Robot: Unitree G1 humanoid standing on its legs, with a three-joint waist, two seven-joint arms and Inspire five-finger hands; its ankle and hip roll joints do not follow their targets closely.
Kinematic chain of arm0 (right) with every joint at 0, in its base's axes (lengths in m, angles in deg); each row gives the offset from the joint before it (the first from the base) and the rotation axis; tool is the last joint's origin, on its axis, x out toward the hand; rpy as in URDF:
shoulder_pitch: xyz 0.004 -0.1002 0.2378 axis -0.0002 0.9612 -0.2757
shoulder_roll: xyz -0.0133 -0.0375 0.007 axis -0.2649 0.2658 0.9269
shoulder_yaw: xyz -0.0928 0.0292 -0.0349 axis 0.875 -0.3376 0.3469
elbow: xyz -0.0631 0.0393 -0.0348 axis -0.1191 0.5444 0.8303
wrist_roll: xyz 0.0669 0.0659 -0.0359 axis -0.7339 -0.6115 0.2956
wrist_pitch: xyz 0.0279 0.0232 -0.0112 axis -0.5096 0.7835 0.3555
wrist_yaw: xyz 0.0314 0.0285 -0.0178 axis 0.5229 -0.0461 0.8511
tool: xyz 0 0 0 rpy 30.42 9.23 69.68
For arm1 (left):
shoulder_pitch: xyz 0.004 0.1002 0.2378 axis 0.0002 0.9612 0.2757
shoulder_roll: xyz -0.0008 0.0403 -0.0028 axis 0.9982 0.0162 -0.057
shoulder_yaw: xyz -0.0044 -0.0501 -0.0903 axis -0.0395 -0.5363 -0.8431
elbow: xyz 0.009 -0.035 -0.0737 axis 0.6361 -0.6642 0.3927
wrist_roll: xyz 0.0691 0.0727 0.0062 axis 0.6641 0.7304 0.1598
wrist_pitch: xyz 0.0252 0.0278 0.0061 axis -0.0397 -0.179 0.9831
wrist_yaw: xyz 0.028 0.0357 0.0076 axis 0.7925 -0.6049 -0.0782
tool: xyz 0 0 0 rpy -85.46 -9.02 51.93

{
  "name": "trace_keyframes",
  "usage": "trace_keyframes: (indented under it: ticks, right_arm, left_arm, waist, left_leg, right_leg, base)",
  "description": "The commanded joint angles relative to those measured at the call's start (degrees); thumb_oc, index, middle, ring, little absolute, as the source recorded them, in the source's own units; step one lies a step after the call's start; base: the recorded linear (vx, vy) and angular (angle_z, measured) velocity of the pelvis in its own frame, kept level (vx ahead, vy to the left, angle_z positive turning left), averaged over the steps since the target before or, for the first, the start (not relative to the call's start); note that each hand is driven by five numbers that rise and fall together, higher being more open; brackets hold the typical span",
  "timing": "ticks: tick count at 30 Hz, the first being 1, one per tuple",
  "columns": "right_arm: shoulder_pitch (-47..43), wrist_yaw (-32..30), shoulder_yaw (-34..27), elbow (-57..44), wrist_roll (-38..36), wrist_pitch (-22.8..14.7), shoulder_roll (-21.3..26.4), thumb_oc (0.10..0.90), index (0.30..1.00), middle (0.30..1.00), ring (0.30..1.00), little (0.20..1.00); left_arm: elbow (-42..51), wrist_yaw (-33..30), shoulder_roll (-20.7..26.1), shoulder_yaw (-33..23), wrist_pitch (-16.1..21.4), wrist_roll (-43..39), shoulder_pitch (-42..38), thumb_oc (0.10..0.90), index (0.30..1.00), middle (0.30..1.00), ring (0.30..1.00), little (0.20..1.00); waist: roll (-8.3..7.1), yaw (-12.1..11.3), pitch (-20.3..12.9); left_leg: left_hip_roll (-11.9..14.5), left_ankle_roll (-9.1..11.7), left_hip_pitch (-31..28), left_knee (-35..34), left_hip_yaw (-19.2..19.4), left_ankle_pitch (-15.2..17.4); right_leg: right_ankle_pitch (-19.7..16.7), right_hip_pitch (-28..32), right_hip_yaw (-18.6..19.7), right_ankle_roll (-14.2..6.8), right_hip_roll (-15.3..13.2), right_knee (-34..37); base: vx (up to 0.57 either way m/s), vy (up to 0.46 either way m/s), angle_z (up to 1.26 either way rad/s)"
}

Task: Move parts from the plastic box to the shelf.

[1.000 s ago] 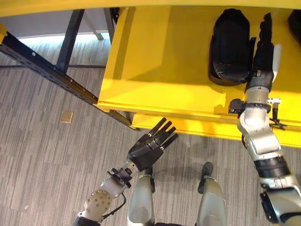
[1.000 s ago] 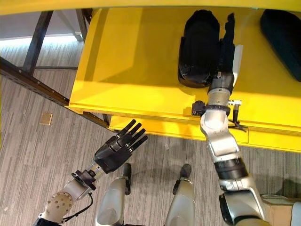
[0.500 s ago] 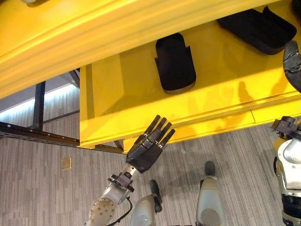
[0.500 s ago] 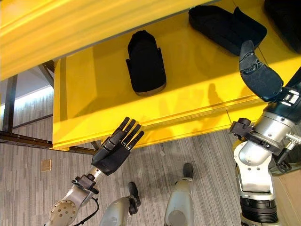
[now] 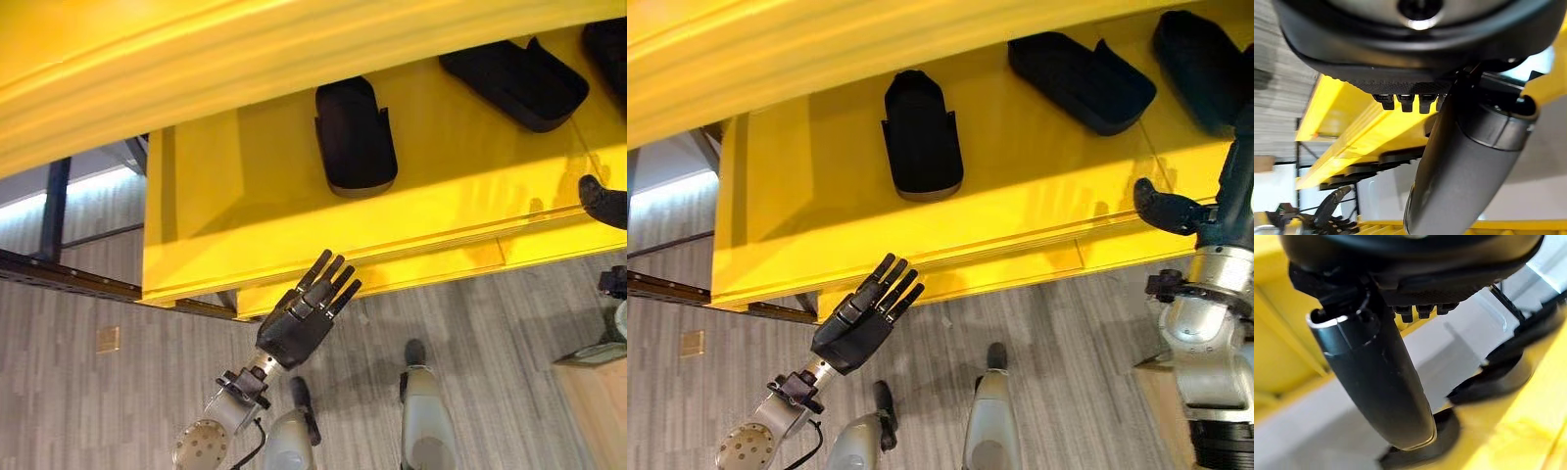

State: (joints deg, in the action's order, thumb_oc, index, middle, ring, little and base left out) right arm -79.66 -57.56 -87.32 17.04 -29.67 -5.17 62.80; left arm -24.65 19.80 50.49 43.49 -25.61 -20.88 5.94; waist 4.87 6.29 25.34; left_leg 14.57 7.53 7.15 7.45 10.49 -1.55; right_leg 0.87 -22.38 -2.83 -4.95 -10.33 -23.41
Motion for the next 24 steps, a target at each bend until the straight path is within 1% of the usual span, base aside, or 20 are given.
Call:
trace_keyframes:
  ticks: [1,3,4,5,6,7,8,9,10,11,13,14,16,17,18,19,20,21,22,24]
  right_arm:
    - [-7.04,-1.12,-4.46,-1.81,-3.25,-3.26,2.86,0.900,1.000,1.000,1.000,1.000]
    - [-8.22,1.46,-3.52,-2.25,-4.80,-3.49,2.85,0.900,1.000,1.000,1.000,1.000]
    - [-8.41,3.07,-2.98,-2.98,-5.93,-3.79,2.35,0.900,1.000,1.000,1.000,1.000]
    - [-8.37,4.26,-2.57,-3.98,-6.22,-4.15,1.80,0.900,1.000,1.000,1.000,1.000]
    - [-8.00,4.84,-2.34,-5.53,-4.86,-3.68,1.28,0.900,1.000,1.000,1.000,1.000]
    - [-6.95,6.62,-2.09,-8.38,-5.59,-1.97,0.26,0.900,1.000,1.000,1.000,1.000]
    - [-6.91,7.40,-1.71,-8.59,-5.88,-1.88,-0.28,0.900,1.000,1.000,1.000,1.000]
    - [-7.04,8.22,-0.71,-8.58,-5.09,-2.34,-1.58,0.900,1.000,1.000,1.000,1.000]
    - [-7.10,8.39,-0.41,-8.54,-4.76,-2.52,-1.94,0.900,1.000,1.000,1.000,1.000]
    - [-6.71,9.05,0.65,-8.59,-4.41,-2.87,-3.17,0.900,1.000,1.000,1.000,1.000]
    - [-5.49,9.71,1.92,-9.50,-3.77,-2.65,-5.63,0.900,1.000,1.000,1.000,1.000]
    - [-5.35,9.63,2.21,-9.60,-3.30,-2.69,-6.14,0.900,1.000,1.000,1.000,1.000]
    - [-4.61,9.19,4.27,-10.10,-2.59,-2.10,-9.62,0.900,1.000,1.000,1.000,1.000]
    - [-4.56,9.26,4.40,-10.16,-2.43,-1.98,-9.91,0.900,1.000,1.000,1.000,1.000]
    - [-4.29,8.80,6.20,-10.15,-1.11,-1.89,-12.99,0.900,1.000,1.000,1.000,1.000]
    - [-4.14,9.08,6.99,-10.12,-1.35,-1.55,-14.14,0.900,1.000,1.000,1.000,1.000]
    - [-4.09,9.16,7.41,-10.11,-1.41,-1.36,-14.71,0.900,1.000,1.000,1.000,1.000]
    - [-3.73,9.16,8.12,-10.26,-1.34,-1.23,-15.50,0.900,1.000,1.000,1.000,1.000]
    - [-3.58,9.38,8.21,-10.19,-1.48,-1.24,-15.77,0.900,1.000,1.000,1.000,1.000]
    - [-2.07,9.60,8.69,-10.09,-2.71,-1.68,-17.29,0.900,1.000,1.000,1.000,1.000]
  left_arm:
    - [6.97,6.16,2.47,0.03,0.94,0.25,-1.00,0.900,1.000,1.000,1.000,1.000]
    - [6.64,6.22,2.47,-0.32,1.83,0.02,-0.71,0.900,1.000,1.000,1.000,1.000]
    - [6.31,6.13,2.09,-0.48,2.03,-0.55,-0.66,0.900,1.000,1.000,1.000,1.000]
    - [6.18,5.85,1.66,-0.55,1.87,-1.09,-0.80,0.900,1.000,1.000,1.000,1.000]
    - [5.82,5.54,1.00,-0.53,1.60,-0.91,-1.29,0.900,1.000,1.000,1.000,1.000]
    - [3.85,4.80,-0.56,-0.59,0.41,-0.95,-3.33,0.900,1.000,1.000,1.000,1.000]
    - [3.43,4.55,-0.87,-0.54,0.41,-1.10,-3.67,0.900,1.000,1.000,1.000,1.000]
    - [3.03,4.09,-1.30,-0.38,0.74,-1.23,-3.92,0.900,1.000,1.000,1.000,1.000]
    - [2.99,3.99,-1.35,-0.37,0.89,-1.27,-3.91,0.900,1.000,1.000,1.000,1.000]
    - [3.12,3.43,-1.89,-0.38,1.45,-1.31,-3.86,0.900,1.000,1.000,1.000,1.000]
    - [3.94,2.02,-2.32,-0.62,2.10,-1.65,-3.87,0.900,1.000,1.000,1.000,1.000]
    - [4.06,1.84,-2.36,-0.74,1.97,-1.70,-3.88,0.900,1.000,1.000,1.000,1.000]
    - [5.60,-0.15,-2.29,-1.55,1.68,-2.54,-3.66,0.900,1.000,1.000,1.000,1.000]
    - [5.78,-0.34,-2.23,-1.62,1.72,-2.75,-3.64,0.900,1.000,1.000,1.000,1.000]
    - [7.16,-2.67,-2.46,-1.49,1.99,-3.33,-3.16,0.900,1.000,1.000,1.000,1.000]
    - [7.51,-3.44,-2.56,-1.43,2.15,-3.38,-2.88,0.900,1.000,1.000,1.000,1.000]
    - [7.51,-3.67,-2.57,-1.61,2.24,-3.36,-2.73,0.900,1.000,1.000,1.000,1.000]
    - [7.28,-3.90,-2.84,-1.61,2.73,-3.18,-2.35,0.900,1.000,1.000,1.000,1.000]
    - [7.23,-3.98,-2.91,-1.68,2.83,-3.30,-2.29,0.900,1.000,1.000,1.000,1.000]
    - [7.13,-3.65,-3.05,-2.49,2.75,-2.89,-1.85,0.900,1.000,1.000,1.000,1.000]
  waist:
    - [-2.73,0.07,-3.12]
    - [-2.91,0.28,-3.49]
    - [-2.94,0.38,-3.90]
    - [-2.76,0.45,-4.33]
    - [-2.58,0.86,-4.53]
    - [-2.21,2.60,-4.56]
    - [-2.07,2.84,-4.70]
    - [-1.84,2.95,-4.95]
    - [-1.83,2.95,-4.99]
    - [-1.65,2.94,-5.20]
    - [-1.44,2.95,-5.57]
    - [-1.49,2.92,-5.68]
    - [-2.26,2.50,-6.70]
    - [-2.34,2.45,-6.80]
    - [-2.48,1.13,-7.82]
    - [-2.67,0.51,-8.27]
    - [-2.86,0.06,-8.79]
    - [-3.29,-0.44,-9.17]
    - [-3.43,-0.65,-9.44]
    - [-4.27,-1.48,-10.43]
  left_leg:
    - [1.77,-0.61,-2.00,-0.51,-0.20,1.19]
    - [3.33,0.17,-3.80,-2.38,-0.19,-0.05]
    - [4.17,0.59,-4.84,-4.02,-0.32,-1.34]
    - [5.15,1.06,-4.94,-4.99,-0.11,-3.59]
    - [6.10,1.47,-4.82,-5.19,0.97,-6.36]
    - [5.65,1.08,-4.13,-2.87,3.55,-7.06]
    - [4.71,0.76,-4.12,-2.35,4.08,-5.81]
    - [2.71,0.13,-4.03,-1.44,4.60,-3.68]
    - [2.23,-0.05,-3.97,-1.11,4.68,-3.17]
    - [-0.56,-0.91,-3.57,0.58,5.35,-1.57]
    - [-4.49,-2.36,-3.18,2.27,6.41,0.24]
    - [-5.24,-2.77,-3.24,2.31,6.66,0.85]
    - [-10.15,-5.58,-4.15,1.72,7.91,4.82]
    - [-10.58,-5.83,-4.27,1.62,8.03,5.17]
    - [-15.16,-8.14,-4.85,-0.73,6.16,5.75]
    - [-15.74,-8.52,-5.31,-2.39,4.93,5.29]
    - [-15.68,-8.62,-5.50,-3.71,4.43,4.69]
    - [-16.30,-8.93,-5.80,-4.18,3.24,4.72]
    - [-16.47,-9.07,-5.88,-4.45,2.97,4.73]
    - [-16.79,-9.48,-6.62,-6.28,2.62,4.39]
  right_leg:
    - [6.80,5.76,1.04,-0.70,-0.71,-1.14]
    - [8.18,6.14,0.59,-0.04,-0.24,-2.50]
    - [8.69,6.46,0.36,0.44,0.16,-2.98]
    - [8.55,6.53,0.04,0.88,0.68,-2.79]
    - [8.87,6.85,-0.54,1.51,1.09,-2.80]
    - [9.91,7.99,-1.81,3.17,1.72,-2.67]
    - [9.87,8.13,-2.05,3.33,1.87,-2.39]
    - [9.47,8.49,-2.31,3.43,2.18,-1.48]
    - [9.31,8.66,-2.35,3.41,2.24,-1.15]
    - [8.09,9.89,-2.61,3.54,3.11,1.67]
    - [5.80,11.96,-2.73,3.32,4.51,6.48]
    - [5.39,12.26,-2.69,3.22,4.68,7.22]
    - [2.49,13.90,-2.45,2.19,5.42,11.23]
    - [2.25,14.06,-2.45,2.07,5.46,11.54]
    - [0.74,14.37,-1.87,1.07,7.04,12.66]
    - [0.78,14.39,-1.63,0.91,7.71,12.56]
    - [0.59,14.30,-1.49,0.95,8.18,12.88]
    - [0.50,14.57,-0.94,0.92,8.71,13.08]
    - [0.49,14.69,-0.78,0.90,8.88,13.24]
    - [0.66,15.48,-0.60,0.84,9.67,13.76]
  base:
    - [-0.11,-0.200,-0.03]
    - [-0.04,-0.184,0.01]
    - [-0.01,-0.170,0.01]
    - [-0.03,-0.164,-0.02]
    - [-0.08,-0.218,-0.05]
    - [-0.08,-0.190,0.12]
    - [-0.06,-0.168,0.41]
    - [0.00,-0.056,0.72]
    - [0.01,-0.089,0.62]
    - [0.02,-0.098,0.37]
    - [0.04,-0.102,0.12]
    - [0.08,-0.090,0.10]
    - [0.10,-0.076,0.06]
    - [0.16,-0.038,0.03]
    - [0.18,-0.002,0.05]
    - [0.20,0.013,-0.02]
    - [0.15,0.044,-0.09]
    - [0.12,0.034,-0.20]
    - [0.15,0.037,-0.28]
    - [0.15,0.038,-0.12]
